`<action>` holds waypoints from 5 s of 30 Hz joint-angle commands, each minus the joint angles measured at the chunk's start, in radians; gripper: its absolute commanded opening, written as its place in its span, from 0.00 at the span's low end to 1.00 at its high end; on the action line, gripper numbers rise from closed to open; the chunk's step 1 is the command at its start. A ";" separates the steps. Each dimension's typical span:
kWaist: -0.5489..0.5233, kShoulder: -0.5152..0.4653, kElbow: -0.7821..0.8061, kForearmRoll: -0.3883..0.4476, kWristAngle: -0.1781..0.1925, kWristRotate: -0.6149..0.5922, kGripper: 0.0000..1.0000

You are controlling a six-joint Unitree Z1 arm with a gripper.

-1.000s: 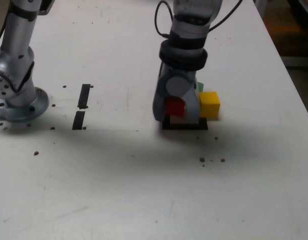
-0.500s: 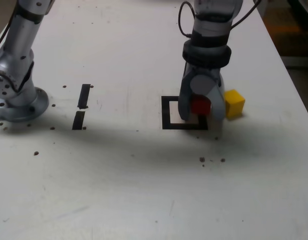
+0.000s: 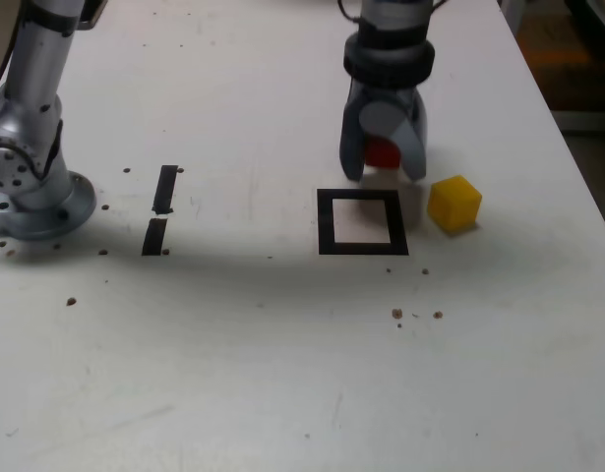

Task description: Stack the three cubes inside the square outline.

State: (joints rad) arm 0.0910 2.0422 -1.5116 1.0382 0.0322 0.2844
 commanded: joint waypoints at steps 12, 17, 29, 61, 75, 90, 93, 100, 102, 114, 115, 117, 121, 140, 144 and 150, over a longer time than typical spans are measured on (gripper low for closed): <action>-0.083 -0.160 0.124 0.004 -0.068 -0.046 0.00; -0.148 -0.162 0.141 -0.024 -0.109 -0.090 0.01; -0.153 -0.133 0.215 -0.092 -0.144 -0.098 0.13; -0.142 -0.075 0.213 -0.152 -0.128 -0.086 0.75; -0.142 -0.115 0.220 -0.122 -0.115 -0.061 0.93; -0.155 -0.234 0.036 0.084 -0.027 -0.116 1.00; -0.165 -0.212 -0.026 0.088 -0.033 -0.124 1.00; -0.180 -0.133 -0.169 0.115 -0.038 -0.155 1.00; -0.180 -0.106 -0.201 0.133 -0.039 -0.164 1.00; -0.157 0.036 -0.271 0.173 -0.050 -0.206 0.99; -0.153 0.045 -0.274 0.173 -0.051 -0.206 0.99; -0.142 0.064 -0.279 0.171 -0.051 -0.206 0.99; -0.125 0.095 -0.291 0.171 -0.052 -0.206 0.99; -0.091 0.187 -0.324 0.157 -0.082 -0.206 0.95; -0.090 0.201 -0.321 0.155 -0.097 -0.206 0.90; -0.090 0.211 -0.315 0.156 -0.103 -0.206 0.83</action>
State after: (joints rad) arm -0.0004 2.2518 -1.8296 1.1948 -0.0688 0.0801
